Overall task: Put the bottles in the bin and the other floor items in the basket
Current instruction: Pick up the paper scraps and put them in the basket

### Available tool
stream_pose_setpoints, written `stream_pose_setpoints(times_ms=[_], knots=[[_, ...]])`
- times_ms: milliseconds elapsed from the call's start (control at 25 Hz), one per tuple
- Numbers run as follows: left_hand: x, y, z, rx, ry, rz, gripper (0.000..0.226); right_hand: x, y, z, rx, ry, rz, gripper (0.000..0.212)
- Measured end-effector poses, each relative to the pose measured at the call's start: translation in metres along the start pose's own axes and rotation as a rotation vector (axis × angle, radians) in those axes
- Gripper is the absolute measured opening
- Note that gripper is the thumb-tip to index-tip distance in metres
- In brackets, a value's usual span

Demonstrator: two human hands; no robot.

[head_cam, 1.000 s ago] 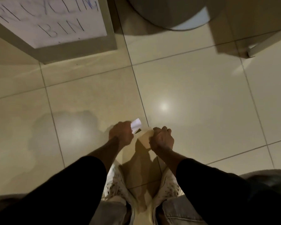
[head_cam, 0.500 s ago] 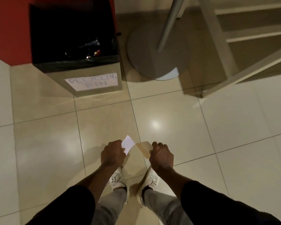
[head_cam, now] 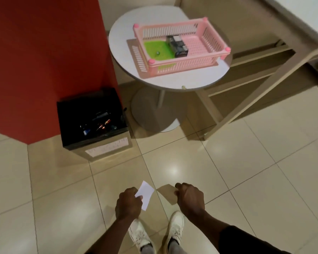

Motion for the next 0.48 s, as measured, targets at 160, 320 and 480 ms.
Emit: stream_pose_setpoints(times_ms=[160,320,480], knots=[[0.022,-0.008,-0.035,-0.092,-0.018,0.02,0.015,0.037,-0.005,-0.01,-0.13,0.09,-0.101,0.024],[0.031,-0.006,-0.077,-0.1,-0.072,0.0,0.027,0.056,0.001,-0.026,-0.2,0.118,-0.134,0.024],[0.029,0.01,-0.145,-0.05,-0.18,-0.043,0.019,0.081,0.033,-0.053,-0.231,0.173,-0.184,0.022]])
Point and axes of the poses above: each hand's wrist, its own y-axis towards the middle knuckle, its own x-axis out of the back of the hand, z = x × y, the point moved 1 cm from there along y, towards the middle knuckle, and after that the axes turned 8 degrees about -y, right-handed, at the moved point
